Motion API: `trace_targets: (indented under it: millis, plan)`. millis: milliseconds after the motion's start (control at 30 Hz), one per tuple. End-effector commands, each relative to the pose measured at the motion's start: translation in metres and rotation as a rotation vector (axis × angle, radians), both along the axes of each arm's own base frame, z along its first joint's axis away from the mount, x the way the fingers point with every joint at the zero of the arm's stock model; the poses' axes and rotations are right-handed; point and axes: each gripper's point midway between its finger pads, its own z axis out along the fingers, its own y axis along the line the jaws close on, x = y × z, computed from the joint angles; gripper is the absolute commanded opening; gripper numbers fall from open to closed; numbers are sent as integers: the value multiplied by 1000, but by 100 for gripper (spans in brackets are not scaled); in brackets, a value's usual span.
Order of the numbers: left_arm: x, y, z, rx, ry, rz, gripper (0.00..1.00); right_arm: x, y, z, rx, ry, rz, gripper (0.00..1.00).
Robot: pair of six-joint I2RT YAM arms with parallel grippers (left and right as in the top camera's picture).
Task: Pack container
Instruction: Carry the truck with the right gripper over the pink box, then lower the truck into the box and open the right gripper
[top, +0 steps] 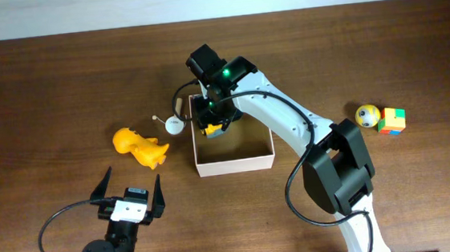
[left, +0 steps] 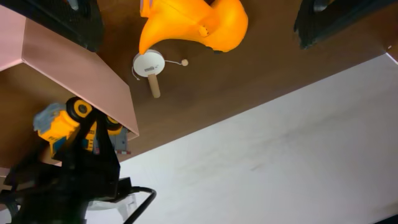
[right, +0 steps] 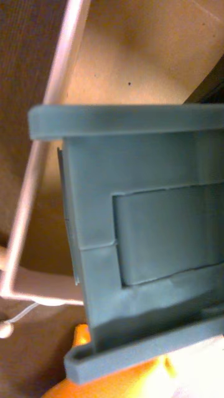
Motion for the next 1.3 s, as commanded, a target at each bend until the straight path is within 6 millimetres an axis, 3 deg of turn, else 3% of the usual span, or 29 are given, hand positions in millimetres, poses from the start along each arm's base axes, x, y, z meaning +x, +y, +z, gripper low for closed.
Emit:
trace_targets:
  millis: [0,167,333,533,833,1000,1133,1267]
  plan:
    - [0,1,-1,12,-1,4,99,3,1,3,-6,-15,-82,56]
    - [0,1,-1,12,-1,4,99,6,2,4,-1,-25,-90,57]
    - [0,1,-1,12,-1,4,99,6,3,4,0,-27,-89,79]
    - [0,1,-1,12,-1,4,99,8,4,4,4,-39,-73,80]
    - [0,1,-1,12,-1,4,99,9,-4,13,-7,-44,-17,67]
    - [0,1,-1,12,-1,4,99,15,-21,27,-10,-57,-26,50]
    - [0,1,-1,12,-1,4,99,19,-36,38,-12,-68,-37,50]
    - [0,1,-1,12,-1,4,99,19,-46,33,-42,-56,-22,50]
